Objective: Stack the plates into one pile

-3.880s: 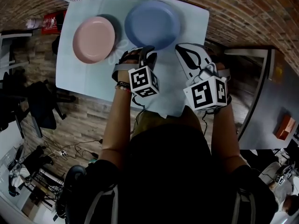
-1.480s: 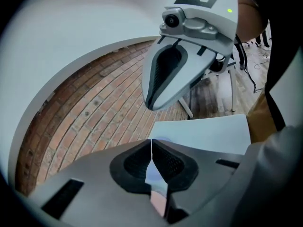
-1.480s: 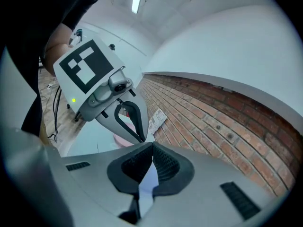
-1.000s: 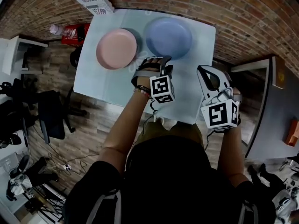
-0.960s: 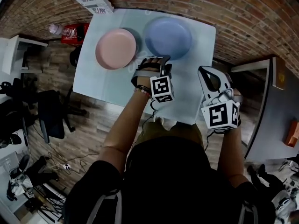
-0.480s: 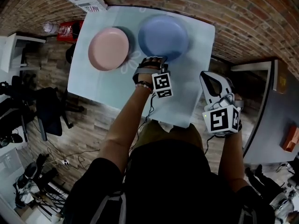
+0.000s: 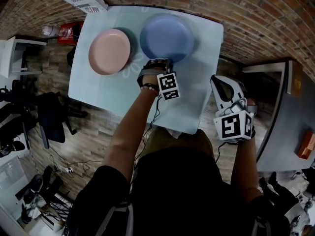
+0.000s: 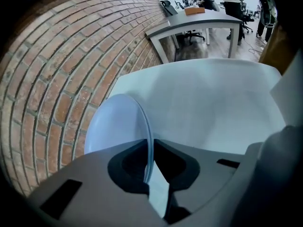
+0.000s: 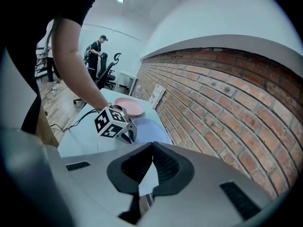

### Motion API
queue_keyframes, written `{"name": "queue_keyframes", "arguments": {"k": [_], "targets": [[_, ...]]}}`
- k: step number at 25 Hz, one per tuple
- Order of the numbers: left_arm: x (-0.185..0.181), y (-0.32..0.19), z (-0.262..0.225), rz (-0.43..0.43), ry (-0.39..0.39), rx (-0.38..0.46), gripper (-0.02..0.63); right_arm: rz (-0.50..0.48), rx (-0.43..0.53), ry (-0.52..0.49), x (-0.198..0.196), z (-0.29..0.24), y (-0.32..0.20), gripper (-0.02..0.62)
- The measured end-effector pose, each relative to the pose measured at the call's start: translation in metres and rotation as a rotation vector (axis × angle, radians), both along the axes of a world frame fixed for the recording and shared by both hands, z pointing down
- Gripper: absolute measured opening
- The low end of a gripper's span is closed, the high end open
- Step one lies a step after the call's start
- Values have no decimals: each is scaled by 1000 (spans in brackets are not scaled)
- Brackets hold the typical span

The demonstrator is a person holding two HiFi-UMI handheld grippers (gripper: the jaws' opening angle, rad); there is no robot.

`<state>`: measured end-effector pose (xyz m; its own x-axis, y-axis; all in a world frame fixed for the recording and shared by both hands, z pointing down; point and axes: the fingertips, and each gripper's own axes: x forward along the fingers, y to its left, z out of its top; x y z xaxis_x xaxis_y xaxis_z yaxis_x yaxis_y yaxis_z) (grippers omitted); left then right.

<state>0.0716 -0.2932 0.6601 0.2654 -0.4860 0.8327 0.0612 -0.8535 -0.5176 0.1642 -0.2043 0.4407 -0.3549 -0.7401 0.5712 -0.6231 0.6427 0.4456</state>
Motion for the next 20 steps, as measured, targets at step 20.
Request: {"name": "queue_keyframes", "arguments": {"k": [20], "targets": [[-43,41,-191,117,69,149,54,-107,117,9,-68,-46,-10,35]]}}
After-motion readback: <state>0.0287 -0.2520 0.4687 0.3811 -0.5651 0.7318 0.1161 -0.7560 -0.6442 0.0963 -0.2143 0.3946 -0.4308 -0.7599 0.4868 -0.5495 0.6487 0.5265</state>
